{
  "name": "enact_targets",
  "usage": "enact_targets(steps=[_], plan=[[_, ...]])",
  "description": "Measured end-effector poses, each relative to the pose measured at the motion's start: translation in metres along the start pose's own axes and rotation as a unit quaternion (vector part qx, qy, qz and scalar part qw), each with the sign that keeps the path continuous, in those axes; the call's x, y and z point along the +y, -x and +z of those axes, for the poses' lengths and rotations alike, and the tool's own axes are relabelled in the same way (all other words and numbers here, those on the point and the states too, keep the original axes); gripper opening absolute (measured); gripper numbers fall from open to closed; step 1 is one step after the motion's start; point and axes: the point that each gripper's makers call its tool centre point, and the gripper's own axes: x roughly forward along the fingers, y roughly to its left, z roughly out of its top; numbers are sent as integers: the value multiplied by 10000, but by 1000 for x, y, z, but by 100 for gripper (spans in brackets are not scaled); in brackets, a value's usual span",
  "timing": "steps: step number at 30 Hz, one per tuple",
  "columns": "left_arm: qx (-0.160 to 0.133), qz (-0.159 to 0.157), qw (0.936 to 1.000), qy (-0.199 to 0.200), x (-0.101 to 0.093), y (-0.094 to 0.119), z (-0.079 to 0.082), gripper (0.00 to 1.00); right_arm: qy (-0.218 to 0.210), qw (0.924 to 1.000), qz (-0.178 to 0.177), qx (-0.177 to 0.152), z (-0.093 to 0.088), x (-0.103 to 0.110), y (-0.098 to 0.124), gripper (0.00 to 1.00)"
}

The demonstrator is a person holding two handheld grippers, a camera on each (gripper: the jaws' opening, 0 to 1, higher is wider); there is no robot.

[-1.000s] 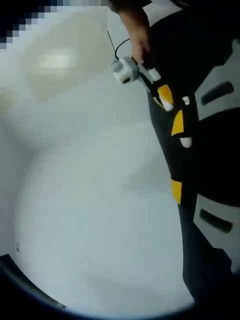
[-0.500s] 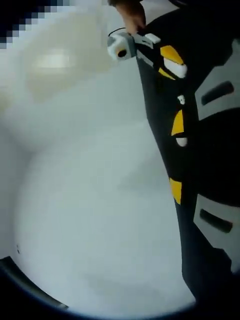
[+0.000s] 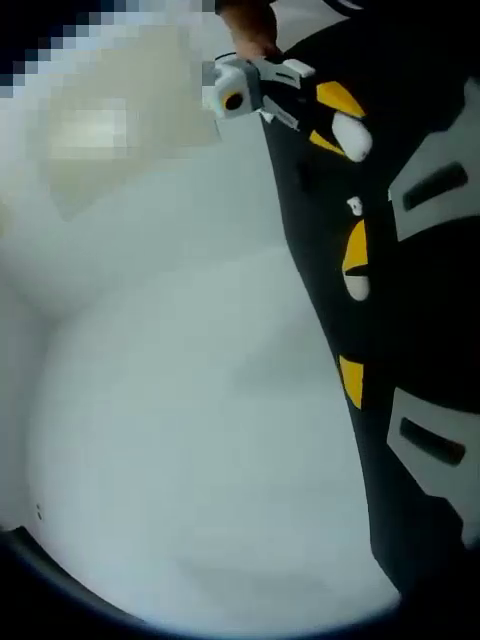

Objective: Pick up three earphones and place each one into its charging case using tactile feedback, ensure that each earphone is properly inserted and securely positioned inside the case.

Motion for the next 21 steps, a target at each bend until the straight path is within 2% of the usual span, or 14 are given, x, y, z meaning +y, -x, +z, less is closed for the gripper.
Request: enact_targets(steps=[4, 8, 9, 13, 17, 18, 20, 21], plan=[[120, -584, 9979, 242, -26, 2, 0, 24, 124, 9998, -150, -104, -3, -13, 16, 38], [329, -1096, 9928, 343, -50, 1, -5, 25, -139, 9997, 92, -165, -8, -16, 20, 37], [438, -1217, 9914, 194, -56, 0, -9, 25, -125, 9997, 140, -183, -8, -15, 18, 37], [840, -1378, 9867, -215, -66, -1, -27, 25, 470, 9982, 344, -128, -9, -9, 9, 37], [934, -1481, 9841, -304, -73, -1, -32, 25, 311, 9984, 467, 58, -14, -1, 2, 37], [946, -1517, 9834, -318, -75, 0, -33, 25, 335, 9985, 442, 20, -14, 1, 3, 37], [1026, -1575, 9815, -373, -77, 0, -37, 25, 648, 9973, 354, 56, -15, 1, 4, 36], [1073, -1589, 9806, -403, -77, 0, -38, 26, 576, 9977, 354, 46, -14, 2, 5, 36]])
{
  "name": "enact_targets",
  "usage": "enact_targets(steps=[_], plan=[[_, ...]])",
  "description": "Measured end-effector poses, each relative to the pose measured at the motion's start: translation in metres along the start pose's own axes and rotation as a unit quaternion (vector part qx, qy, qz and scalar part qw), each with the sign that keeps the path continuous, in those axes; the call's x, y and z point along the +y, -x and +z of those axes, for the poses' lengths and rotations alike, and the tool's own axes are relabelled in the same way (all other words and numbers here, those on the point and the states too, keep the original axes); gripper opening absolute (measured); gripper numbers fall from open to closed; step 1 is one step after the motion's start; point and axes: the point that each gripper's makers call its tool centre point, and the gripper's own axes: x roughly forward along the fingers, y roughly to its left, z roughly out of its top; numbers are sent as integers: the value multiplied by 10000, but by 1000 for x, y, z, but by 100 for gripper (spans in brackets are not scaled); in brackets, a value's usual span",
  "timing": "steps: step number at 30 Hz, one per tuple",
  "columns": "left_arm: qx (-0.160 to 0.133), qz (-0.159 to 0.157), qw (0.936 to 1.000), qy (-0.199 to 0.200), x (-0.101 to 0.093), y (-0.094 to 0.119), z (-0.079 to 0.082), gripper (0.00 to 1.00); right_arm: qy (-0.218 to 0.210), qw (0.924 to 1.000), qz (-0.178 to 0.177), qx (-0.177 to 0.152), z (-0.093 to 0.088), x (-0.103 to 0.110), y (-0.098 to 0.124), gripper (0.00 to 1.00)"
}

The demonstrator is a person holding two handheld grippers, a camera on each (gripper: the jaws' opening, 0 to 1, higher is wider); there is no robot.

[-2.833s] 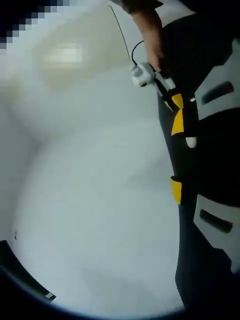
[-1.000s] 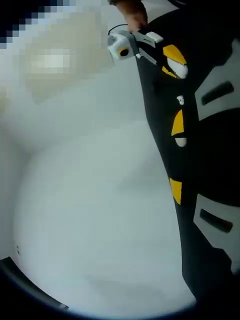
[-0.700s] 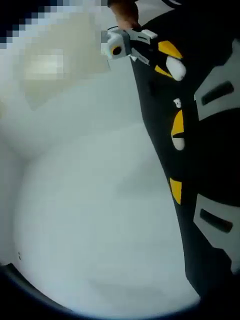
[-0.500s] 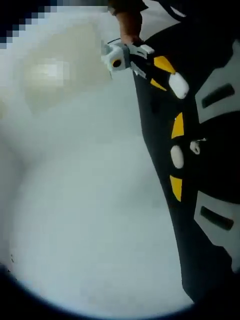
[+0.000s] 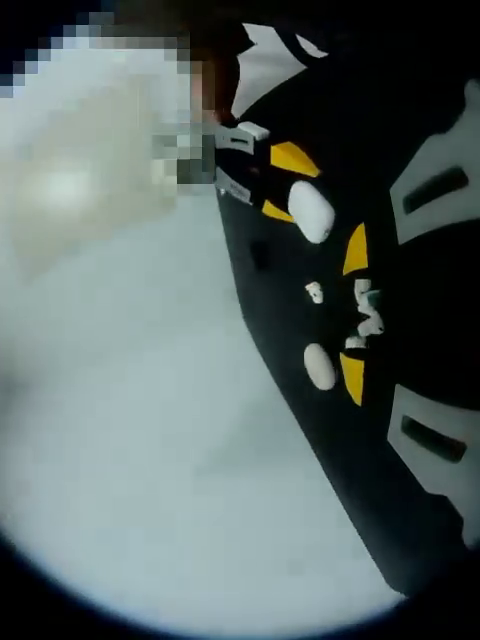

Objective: Pick up three earphones and place each one into its charging case using tactile feedback, ensure that each earphone is properly inserted and securely positioned inside the case.

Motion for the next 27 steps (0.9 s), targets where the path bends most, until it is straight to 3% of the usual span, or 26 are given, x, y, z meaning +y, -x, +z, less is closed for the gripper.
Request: enact_targets(steps=[6, 13, 15, 20, 23, 27], plan=[[2, -29, 10000, 79, 0, 0, -1, 27, -158, 9997, 98, 160, -3, 12, 10, 33], [56, -29, 10000, 75, 1, -1, -3, 27, 4, 9936, 1125, 51, 7, 78, 4, 29], [146, 13, 9999, 0, 3, -1, -7, 27, 170, 9934, 1137, -32, 9, 84, -7, 29], [153, 50, 9999, 15, 4, 0, -8, 27, 341, 9929, 1141, -82, 20, 82, -7, 29], [135, 62, 9999, 32, 6, 0, -7, 27, 35, 9954, 901, -325, 32, 62, 8, 29], [99, 27, 9999, 21, 3, 0, -5, 27, -365, 9961, 629, -496, 31, 37, 27, 29]])
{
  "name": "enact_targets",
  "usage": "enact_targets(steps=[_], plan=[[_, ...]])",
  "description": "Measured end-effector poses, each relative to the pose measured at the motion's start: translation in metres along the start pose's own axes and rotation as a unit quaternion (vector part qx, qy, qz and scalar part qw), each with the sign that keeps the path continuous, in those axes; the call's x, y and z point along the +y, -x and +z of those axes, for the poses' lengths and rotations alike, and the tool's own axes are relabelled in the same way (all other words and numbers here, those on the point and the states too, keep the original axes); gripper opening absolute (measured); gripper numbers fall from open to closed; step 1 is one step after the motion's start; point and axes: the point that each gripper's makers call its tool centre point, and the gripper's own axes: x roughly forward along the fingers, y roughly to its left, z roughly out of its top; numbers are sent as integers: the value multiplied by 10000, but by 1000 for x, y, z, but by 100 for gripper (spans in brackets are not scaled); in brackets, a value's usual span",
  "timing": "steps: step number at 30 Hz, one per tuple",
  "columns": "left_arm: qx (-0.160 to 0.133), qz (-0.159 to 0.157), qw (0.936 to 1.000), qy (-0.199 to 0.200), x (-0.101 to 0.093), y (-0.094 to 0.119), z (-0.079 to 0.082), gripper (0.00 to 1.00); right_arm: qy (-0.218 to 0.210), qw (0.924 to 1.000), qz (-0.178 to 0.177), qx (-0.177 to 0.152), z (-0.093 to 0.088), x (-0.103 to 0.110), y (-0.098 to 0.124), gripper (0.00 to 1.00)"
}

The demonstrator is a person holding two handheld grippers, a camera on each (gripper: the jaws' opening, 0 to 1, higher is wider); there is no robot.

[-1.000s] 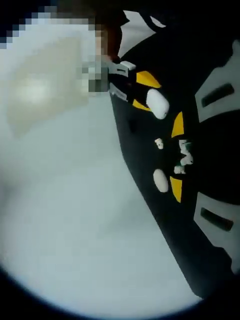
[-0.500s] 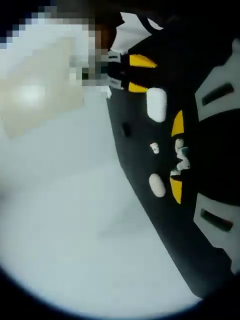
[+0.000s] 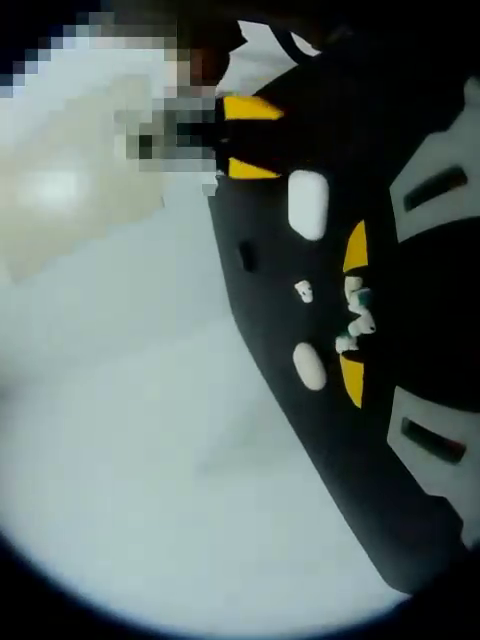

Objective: Pick up three earphones and place each one into its charging case using tactile feedback, ensure that each earphone is properly inserted and securely positioned inside the case.

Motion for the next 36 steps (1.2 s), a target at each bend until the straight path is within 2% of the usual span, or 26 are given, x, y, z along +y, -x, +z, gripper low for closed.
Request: enact_targets(steps=[3, 6, 9, 13, 17, 19, 21, 23, 24, 27, 29, 32, 36], plan=[[7, -31, 10000, 1, -2, -2, 0, 27, -398, 9991, -125, 66, -11, -12, 1, 29], [50, -59, 10000, -32, -4, -3, -1, 27, -423, 9987, -36, 275, -26, -7, -9, 29], [111, -77, 9999, -75, -6, -4, -4, 27, -72, 9988, 190, 443, -31, 11, -22, 29], [158, -91, 9998, -111, -7, -6, -6, 27, 104, 9972, 608, 430, -25, 38, -41, 30], [168, -78, 9998, -113, -6, -6, -7, 27, 421, 9956, 746, 381, -19, 47, -57, 31], [175, -62, 9998, -102, -6, -5, -7, 27, 385, 9955, 734, 450, -20, 41, -62, 31], [186, -37, 9998, -93, -5, -5, -8, 27, 311, 9955, 786, 421, -16, 38, -55, 31], [173, -32, 9998, -89, -4, -4, -7, 27, 234, 9972, 712, 64, 0, 30, -44, 31], [160, -42, 9998, -90, -5, -4, -6, 27, 188, 9977, 658, -8, 3, 25, -39, 31], [108, -71, 9999, -52, -5, -5, -4, 27, 27, 9996, 203, -218, 16, -13, -20, 32], [49, -124, 9999, 24, -6, -4, -1, 27, 8, 9997, 107, -216, 14, -31, -14, 33], [-120, -454, 9984, 303, -17, -2, 5, 27, -186, 9998, 34, -116, 3, -51, -14, 34], [-267, -1049, 9937, 287, -40, -1, 12, 28, -604, 9968, 514, -65, -8, -45, -23, 37]])
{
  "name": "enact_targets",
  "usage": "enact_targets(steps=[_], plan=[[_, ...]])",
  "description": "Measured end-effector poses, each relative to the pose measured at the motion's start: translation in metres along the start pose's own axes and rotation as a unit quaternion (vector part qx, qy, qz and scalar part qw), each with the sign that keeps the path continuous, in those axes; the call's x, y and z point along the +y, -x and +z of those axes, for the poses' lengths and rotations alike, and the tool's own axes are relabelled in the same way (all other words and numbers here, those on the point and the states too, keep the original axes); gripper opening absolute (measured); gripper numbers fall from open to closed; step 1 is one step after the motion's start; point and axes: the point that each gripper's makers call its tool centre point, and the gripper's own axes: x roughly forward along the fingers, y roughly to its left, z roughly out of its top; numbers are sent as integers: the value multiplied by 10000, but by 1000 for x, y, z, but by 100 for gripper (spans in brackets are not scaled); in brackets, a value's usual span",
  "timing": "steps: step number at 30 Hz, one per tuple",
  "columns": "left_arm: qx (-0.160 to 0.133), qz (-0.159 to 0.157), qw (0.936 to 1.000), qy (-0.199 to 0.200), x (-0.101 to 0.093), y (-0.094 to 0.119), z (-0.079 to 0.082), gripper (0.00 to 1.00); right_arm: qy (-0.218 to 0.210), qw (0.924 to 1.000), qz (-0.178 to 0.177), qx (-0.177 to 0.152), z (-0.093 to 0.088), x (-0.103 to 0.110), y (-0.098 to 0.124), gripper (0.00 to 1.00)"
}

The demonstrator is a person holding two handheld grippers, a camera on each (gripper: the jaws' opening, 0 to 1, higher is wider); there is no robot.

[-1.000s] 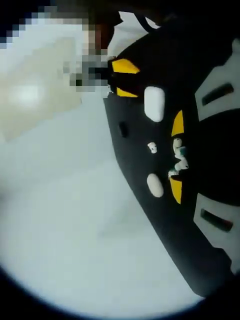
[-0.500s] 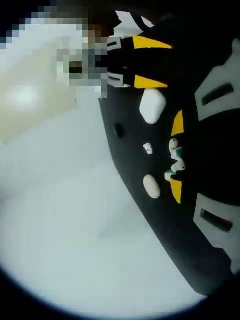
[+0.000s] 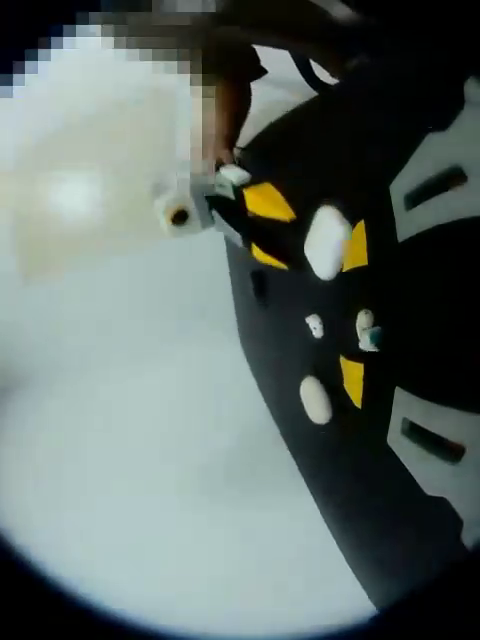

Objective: Pick up three earphones and place each one into its charging case using tactile feedback, ensure that each earphone is properly inserted and securely positioned inside the case.

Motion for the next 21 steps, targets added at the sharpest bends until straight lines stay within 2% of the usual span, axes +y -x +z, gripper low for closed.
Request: enact_targets(steps=[4, 7, 10, 12, 14, 17, 18, 21], plan=[[81, -469, 9989, -24, -21, -5, -3, 33, 173, 9997, 105, 105, -7, 1, -11, 44], [272, -536, 9981, -148, -25, -9, -11, 33, 287, 9994, 158, 112, -8, 4, -17, 45], [337, -570, 9977, -173, -29, -11, -15, 34, 183, 9995, 233, 82, -8, 10, -20, 45], [354, -512, 9978, -244, -26, -12, -17, 31, 154, 9993, 307, 135, -9, 18, -18, 47], [453, -338, 9982, -225, -15, -9, -18, 29, 146, 9990, 353, 216, -13, 27, -14, 48], [476, 42, 9984, -299, 0, -6, -19, 25, 181, 9985, 426, 277, -18, 35, -7, 48], [454, 42, 9986, -285, 0, -6, -18, 25, 126, 9979, 549, 314, -21, 42, -5, 47], [403, 50, 9990, -210, 1, -5, -16, 25, 123, 9974, 632, 318, -23, 49, -2, 47]])
